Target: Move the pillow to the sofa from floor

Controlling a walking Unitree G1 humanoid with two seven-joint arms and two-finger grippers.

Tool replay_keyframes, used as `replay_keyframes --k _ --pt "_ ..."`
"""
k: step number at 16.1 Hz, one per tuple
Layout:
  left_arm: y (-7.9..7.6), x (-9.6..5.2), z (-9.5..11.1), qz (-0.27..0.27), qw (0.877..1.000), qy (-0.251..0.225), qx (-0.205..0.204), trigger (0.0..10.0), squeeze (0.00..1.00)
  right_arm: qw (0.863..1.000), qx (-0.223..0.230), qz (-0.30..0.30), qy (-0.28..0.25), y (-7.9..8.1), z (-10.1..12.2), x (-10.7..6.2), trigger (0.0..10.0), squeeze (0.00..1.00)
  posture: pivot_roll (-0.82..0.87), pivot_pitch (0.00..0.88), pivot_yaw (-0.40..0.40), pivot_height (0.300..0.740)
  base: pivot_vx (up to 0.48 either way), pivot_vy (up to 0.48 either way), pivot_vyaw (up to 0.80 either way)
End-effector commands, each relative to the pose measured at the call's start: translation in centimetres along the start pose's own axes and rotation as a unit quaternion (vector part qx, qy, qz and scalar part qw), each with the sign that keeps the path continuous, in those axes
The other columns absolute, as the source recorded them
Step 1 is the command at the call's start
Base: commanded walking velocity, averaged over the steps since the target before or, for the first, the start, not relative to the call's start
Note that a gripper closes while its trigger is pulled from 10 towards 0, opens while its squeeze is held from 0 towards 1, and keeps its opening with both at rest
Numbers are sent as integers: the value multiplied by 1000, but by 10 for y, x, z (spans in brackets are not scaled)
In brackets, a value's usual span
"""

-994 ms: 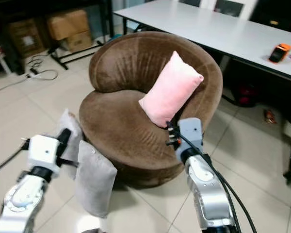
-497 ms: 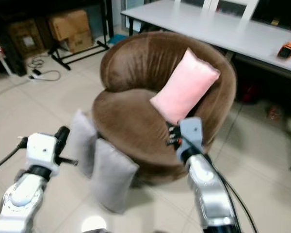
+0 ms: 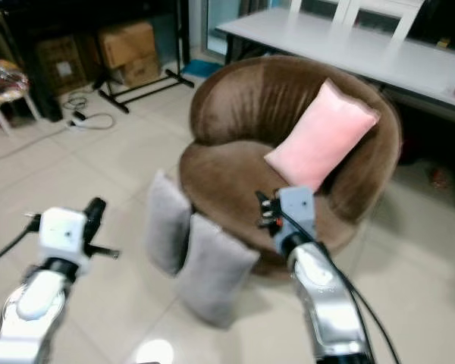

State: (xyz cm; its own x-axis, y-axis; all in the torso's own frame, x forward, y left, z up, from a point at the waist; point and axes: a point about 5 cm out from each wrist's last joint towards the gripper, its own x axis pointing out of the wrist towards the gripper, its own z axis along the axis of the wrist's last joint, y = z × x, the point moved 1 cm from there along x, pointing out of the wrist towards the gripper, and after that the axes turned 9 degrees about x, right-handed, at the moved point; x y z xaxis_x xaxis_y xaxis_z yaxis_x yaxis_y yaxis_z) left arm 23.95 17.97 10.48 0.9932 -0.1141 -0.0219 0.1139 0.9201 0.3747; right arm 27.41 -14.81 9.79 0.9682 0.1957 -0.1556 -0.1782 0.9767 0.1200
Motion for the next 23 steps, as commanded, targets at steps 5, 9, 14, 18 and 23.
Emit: replay_keyframes --k 5,9,14,18,23 --pt "5 5 4 5 1000 -9 -5 10000 0 999 7 -31 2 -7 2 4 10000 0 22 23 -22 740 247 0 320" --pt "5 6 4 4 1000 -10 -5 10000 0 999 5 -35 1 -7 3 7 10000 0 23 27 -23 740 332 0 0" --pt "5 7 4 4 1000 -10 -5 10000 0 999 -10 -46 -5 -9 6 8 10000 0 22 33 -24 740 332 0 0" --pt "6 8 4 3 1000 -11 -4 10000 0 999 -9 -51 -7 -9 6 10 10000 0 24 31 -21 740 338 0 0" --pt "6 10 5 1 1000 -13 -2 10000 0 999 -4 -52 -11 -9 7 11 10000 0 28 27 -20 740 336 0 0"
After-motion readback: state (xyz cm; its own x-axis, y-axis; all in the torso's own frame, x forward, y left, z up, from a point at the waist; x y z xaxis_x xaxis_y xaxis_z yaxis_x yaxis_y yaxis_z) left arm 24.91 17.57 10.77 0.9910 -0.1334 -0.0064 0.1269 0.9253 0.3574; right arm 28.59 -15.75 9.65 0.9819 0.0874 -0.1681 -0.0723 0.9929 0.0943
